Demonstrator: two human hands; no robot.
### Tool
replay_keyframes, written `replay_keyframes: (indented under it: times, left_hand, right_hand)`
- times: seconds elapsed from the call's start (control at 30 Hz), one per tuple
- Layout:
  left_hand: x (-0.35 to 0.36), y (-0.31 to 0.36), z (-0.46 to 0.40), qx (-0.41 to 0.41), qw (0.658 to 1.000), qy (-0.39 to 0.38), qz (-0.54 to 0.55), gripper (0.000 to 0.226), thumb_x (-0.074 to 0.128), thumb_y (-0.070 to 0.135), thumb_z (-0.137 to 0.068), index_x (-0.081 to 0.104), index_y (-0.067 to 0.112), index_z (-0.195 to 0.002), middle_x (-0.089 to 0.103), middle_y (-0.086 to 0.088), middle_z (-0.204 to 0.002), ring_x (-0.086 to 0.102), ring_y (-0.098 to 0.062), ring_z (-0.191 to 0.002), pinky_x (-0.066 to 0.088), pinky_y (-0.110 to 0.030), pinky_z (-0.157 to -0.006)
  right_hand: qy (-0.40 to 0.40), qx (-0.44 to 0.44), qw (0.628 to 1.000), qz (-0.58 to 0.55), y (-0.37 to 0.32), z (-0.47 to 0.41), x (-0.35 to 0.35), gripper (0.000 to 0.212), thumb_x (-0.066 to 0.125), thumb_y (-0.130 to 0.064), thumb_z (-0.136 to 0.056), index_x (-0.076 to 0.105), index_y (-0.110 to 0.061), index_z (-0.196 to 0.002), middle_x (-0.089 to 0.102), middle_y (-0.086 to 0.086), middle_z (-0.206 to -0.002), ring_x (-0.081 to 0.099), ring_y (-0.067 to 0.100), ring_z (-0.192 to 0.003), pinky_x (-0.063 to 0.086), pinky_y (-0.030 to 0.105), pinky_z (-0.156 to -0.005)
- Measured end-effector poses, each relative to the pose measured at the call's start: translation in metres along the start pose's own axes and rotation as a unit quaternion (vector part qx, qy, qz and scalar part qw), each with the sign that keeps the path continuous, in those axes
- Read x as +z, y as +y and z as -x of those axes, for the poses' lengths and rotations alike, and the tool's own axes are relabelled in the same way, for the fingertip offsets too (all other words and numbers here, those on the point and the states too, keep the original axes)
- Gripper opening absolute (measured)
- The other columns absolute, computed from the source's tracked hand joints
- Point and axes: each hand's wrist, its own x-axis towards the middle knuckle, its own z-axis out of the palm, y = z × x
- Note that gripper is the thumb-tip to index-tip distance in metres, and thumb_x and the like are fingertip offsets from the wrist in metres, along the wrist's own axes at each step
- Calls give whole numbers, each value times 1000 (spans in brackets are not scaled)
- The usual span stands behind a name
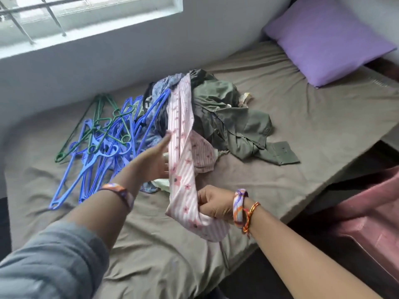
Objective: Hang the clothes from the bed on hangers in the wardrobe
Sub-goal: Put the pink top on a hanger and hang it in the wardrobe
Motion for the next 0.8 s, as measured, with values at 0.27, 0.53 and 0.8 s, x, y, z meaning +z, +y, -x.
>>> replay_keyframes:
  times: [0.27,0.53,0.8]
  left_hand:
    - [50,-12,60,242,952,-62,-176,17,59,-2,-75,65,11,-85,64,2,-71,55,-5,-59,44,-18,-57]
    - [25,-84,70,95,829,-261,-486,27,58,45,-84,52,21,-73,41,12,-61,36,1,-56,32,-20,-53]
    - [-32,-96,28,40,998,41,22,26,52,-12,-80,57,4,-100,66,-5,-74,62,-14,-60,53,-25,-52]
  right_hand:
    - [64,113,991,-14,-15,23,-76,17,52,-14,-92,65,-24,-90,64,-1,-90,55,10,-84,48,29,-66]
    - [137,46,964,-225,-24,-51,-32,12,54,-3,-91,58,-10,-100,59,-3,-72,54,5,-62,45,17,-62]
    - [-9,42,995,-89,23,-34,47,29,49,17,-80,63,-9,-84,56,-15,-54,49,-5,-50,42,9,-54]
